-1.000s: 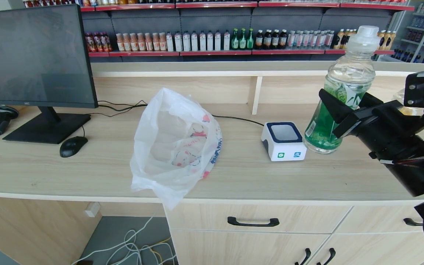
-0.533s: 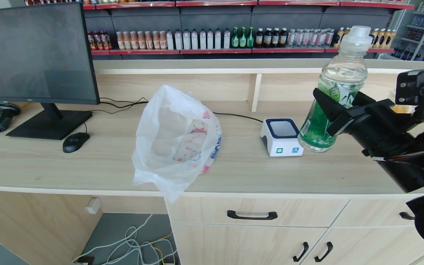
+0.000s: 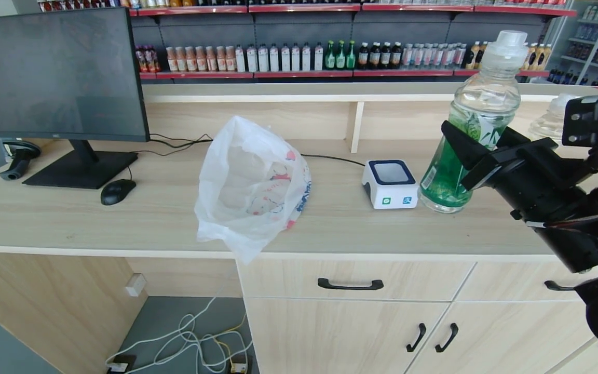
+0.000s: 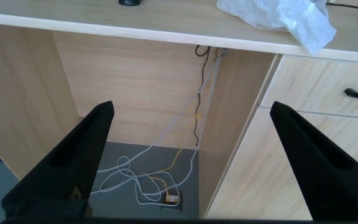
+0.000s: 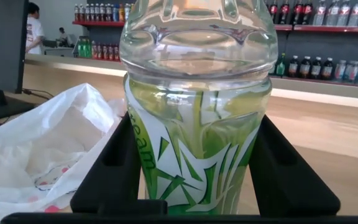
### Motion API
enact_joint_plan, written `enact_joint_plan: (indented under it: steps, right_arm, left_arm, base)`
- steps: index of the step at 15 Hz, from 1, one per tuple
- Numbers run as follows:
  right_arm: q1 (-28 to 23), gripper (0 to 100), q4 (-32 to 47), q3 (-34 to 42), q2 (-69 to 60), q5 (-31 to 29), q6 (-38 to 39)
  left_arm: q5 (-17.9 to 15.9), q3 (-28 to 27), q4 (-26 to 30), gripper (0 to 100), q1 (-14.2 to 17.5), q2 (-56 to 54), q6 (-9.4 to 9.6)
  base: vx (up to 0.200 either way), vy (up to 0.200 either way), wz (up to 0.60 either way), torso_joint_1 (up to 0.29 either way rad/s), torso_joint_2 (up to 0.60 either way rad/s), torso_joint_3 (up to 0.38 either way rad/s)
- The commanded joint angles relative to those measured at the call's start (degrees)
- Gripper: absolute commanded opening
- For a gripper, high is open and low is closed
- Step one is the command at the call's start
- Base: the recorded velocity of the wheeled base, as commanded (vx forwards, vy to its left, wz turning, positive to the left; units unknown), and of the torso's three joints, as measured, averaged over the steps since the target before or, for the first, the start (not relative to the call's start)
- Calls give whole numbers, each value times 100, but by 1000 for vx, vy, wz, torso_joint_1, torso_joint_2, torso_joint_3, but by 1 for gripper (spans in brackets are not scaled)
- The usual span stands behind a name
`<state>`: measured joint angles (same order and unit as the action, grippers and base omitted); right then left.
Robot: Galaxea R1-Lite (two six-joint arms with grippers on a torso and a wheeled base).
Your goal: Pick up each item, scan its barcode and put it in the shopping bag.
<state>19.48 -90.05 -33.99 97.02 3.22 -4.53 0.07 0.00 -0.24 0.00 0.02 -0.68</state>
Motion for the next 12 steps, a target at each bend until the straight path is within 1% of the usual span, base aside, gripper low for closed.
enact_joint_plan:
  steps: [1, 3, 11, 12]
  right_arm:
    - [161, 0, 5, -20, 18, 3, -4]
    - [276, 0, 5, -38, 9, 3, -4]
    - [267, 0, 5, -73, 9, 3, 5]
    - [249, 0, 5, -64, 9, 3, 5]
  left_arm:
    - [1, 0, -2, 100, 0, -2, -2]
    - [1, 0, -2, 100, 0, 6, -2]
    - [1, 0, -2, 100, 0, -2, -2]
    - [10, 0, -2, 100, 0, 6, -2]
  base:
    - [0, 0, 600, -2, 2, 2]
    - [0, 0, 600, 0, 2, 0]
    - [0, 0, 600, 4, 4, 3]
    - [0, 0, 0, 0, 0, 0]
